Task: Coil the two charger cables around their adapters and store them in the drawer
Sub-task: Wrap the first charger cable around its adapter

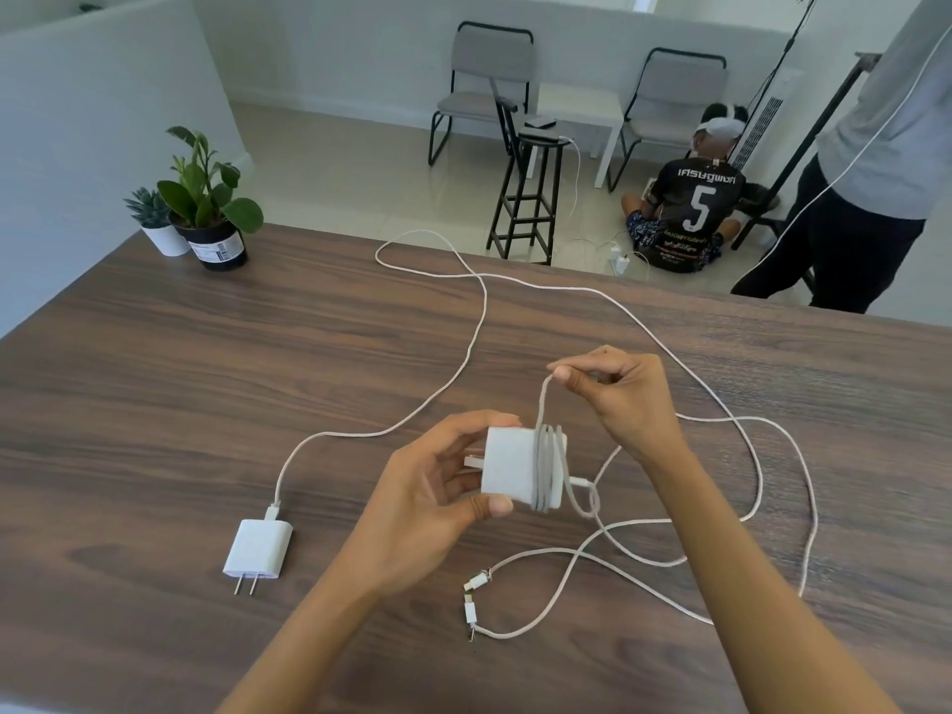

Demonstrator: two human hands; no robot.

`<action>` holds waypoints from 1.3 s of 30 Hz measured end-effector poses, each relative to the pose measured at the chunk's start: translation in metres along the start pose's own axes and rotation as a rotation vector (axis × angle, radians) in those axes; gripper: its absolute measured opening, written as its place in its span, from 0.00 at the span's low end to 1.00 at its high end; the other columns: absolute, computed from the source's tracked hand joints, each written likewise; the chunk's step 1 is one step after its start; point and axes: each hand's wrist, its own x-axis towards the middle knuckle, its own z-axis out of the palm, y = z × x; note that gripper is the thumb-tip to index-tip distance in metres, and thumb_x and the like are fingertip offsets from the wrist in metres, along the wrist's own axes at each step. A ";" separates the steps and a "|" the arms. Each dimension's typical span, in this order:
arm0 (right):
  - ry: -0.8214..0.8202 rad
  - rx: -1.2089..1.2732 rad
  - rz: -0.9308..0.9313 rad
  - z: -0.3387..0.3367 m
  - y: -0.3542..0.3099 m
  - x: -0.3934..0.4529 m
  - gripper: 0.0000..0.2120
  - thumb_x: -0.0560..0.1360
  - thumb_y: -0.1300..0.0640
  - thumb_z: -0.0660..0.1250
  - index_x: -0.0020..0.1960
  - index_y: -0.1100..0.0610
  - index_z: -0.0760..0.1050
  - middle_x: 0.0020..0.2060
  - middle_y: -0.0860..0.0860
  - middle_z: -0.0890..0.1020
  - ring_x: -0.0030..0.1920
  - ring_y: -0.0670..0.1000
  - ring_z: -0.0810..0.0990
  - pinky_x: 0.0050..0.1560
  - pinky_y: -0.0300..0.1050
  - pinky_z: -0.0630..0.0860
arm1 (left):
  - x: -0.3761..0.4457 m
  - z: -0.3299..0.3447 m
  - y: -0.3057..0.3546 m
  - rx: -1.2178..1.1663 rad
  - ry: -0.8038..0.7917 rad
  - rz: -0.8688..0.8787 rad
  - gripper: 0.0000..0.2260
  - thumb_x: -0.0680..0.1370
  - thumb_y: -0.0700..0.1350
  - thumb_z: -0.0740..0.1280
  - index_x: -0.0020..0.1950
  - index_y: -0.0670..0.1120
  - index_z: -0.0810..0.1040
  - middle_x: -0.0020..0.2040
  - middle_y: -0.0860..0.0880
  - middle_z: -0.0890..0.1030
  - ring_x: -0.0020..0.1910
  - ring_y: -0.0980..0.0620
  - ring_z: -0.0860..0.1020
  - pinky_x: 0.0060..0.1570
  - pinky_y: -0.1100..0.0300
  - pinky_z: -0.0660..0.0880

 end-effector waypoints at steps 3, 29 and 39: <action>0.023 0.022 0.049 -0.002 0.016 -0.002 0.08 0.67 0.63 0.74 0.46 0.61 0.83 0.40 0.62 0.83 0.38 0.44 0.79 0.41 0.30 0.73 | -0.004 0.001 0.009 -0.068 0.016 0.052 0.24 0.66 0.31 0.73 0.60 0.43 0.75 0.59 0.49 0.81 0.57 0.53 0.79 0.50 0.65 0.75; 0.026 -0.447 -0.503 0.023 -0.013 -0.072 0.04 0.68 0.59 0.73 0.40 0.51 0.84 0.34 0.43 0.79 0.34 0.46 0.74 0.31 0.45 0.73 | 0.057 -0.016 -0.024 0.293 0.500 0.034 0.24 0.69 0.38 0.75 0.61 0.52 0.75 0.55 0.52 0.82 0.52 0.53 0.81 0.56 0.50 0.78; 0.118 -0.450 -0.580 0.015 -0.026 -0.036 0.05 0.70 0.61 0.72 0.40 0.52 0.84 0.35 0.47 0.79 0.35 0.51 0.78 0.31 0.49 0.75 | 0.036 -0.010 -0.030 0.359 0.413 0.006 0.26 0.69 0.34 0.74 0.60 0.58 0.75 0.54 0.54 0.82 0.50 0.54 0.81 0.56 0.51 0.78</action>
